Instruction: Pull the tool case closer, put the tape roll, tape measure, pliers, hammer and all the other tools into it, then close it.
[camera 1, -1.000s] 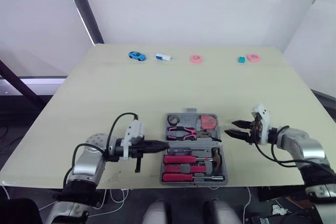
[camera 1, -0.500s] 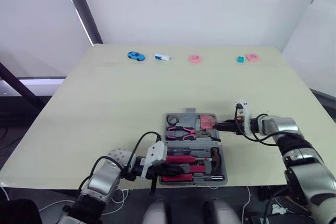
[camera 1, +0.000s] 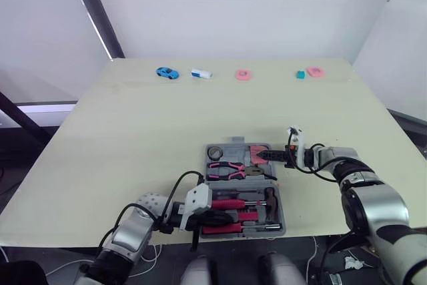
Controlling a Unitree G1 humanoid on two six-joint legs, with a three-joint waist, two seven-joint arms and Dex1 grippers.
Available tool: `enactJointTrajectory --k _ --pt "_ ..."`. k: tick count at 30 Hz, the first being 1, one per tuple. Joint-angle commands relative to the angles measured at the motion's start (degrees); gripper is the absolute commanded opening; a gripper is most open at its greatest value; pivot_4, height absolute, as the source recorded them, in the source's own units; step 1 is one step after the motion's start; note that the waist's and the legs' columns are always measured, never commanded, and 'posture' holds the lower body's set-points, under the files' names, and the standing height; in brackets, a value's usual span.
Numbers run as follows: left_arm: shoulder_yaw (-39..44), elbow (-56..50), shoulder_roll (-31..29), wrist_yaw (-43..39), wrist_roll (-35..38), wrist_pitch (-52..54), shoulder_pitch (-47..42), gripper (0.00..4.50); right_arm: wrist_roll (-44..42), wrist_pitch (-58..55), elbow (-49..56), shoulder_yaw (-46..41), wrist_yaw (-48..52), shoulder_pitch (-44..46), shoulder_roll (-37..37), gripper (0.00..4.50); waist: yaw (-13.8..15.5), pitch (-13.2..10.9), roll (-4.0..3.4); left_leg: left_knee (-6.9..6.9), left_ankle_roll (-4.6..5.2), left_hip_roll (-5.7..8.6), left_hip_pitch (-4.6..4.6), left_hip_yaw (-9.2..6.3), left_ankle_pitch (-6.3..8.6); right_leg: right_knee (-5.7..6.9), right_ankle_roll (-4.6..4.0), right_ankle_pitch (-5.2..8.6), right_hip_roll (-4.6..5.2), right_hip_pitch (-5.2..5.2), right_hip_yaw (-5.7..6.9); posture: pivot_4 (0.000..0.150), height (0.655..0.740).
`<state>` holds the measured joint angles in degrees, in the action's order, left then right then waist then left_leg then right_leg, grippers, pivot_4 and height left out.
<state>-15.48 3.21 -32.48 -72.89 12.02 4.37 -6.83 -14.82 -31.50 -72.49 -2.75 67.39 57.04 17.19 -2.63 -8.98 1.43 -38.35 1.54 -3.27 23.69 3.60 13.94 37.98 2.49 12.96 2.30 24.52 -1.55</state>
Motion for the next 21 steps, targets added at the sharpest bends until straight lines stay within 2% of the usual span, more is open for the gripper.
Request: enactJointTrajectory --k 1,8,13,16,21 --pt "-0.8 0.9 -0.8 0.1 -0.5 1.1 1.5 0.00 -1.2 1.4 0.2 -2.6 4.2 2.7 -1.8 4.44 0.0 0.0 -0.01 0.00 0.00 -0.02 0.00 0.00 0.00 0.00 0.00 0.00 -0.02 0.00 0.00 0.150 0.7395" --pt "0.7 -0.4 -0.2 1.4 2.2 2.7 2.3 0.00 -0.4 0.1 1.3 -3.2 14.6 3.5 -0.7 4.44 0.1 0.0 -0.03 0.00 0.00 -0.03 0.03 -0.02 0.00 -0.02 0.00 0.00 -0.04 0.01 0.00 0.150 0.7395" --pt "3.9 -5.3 0.3 2.5 6.9 4.5 3.8 0.00 -1.5 -3.6 6.3 -1.0 24.4 3.0 2.2 4.44 0.2 0.0 -0.11 0.00 0.00 -0.03 0.08 -0.02 0.00 -0.02 0.00 0.00 -0.04 0.06 0.01 0.150 0.7395" --pt "6.3 -9.3 -1.5 2.5 9.4 5.9 6.0 0.00 -7.3 -9.0 16.0 3.7 25.1 -0.8 5.0 4.44 0.3 -0.1 -0.12 0.00 -0.01 -0.03 0.11 -0.05 0.00 0.00 -0.01 0.00 -0.04 0.09 0.02 0.150 0.7395" --pt "15.6 -16.4 -9.5 0.4 15.3 8.3 14.8 0.00 -22.5 -22.4 47.0 11.2 25.1 -14.9 16.8 4.44 0.7 -0.1 -0.16 0.06 -0.01 -0.04 0.16 -0.15 0.02 -0.06 -0.03 0.03 0.08 0.10 0.12 0.150 0.7395"
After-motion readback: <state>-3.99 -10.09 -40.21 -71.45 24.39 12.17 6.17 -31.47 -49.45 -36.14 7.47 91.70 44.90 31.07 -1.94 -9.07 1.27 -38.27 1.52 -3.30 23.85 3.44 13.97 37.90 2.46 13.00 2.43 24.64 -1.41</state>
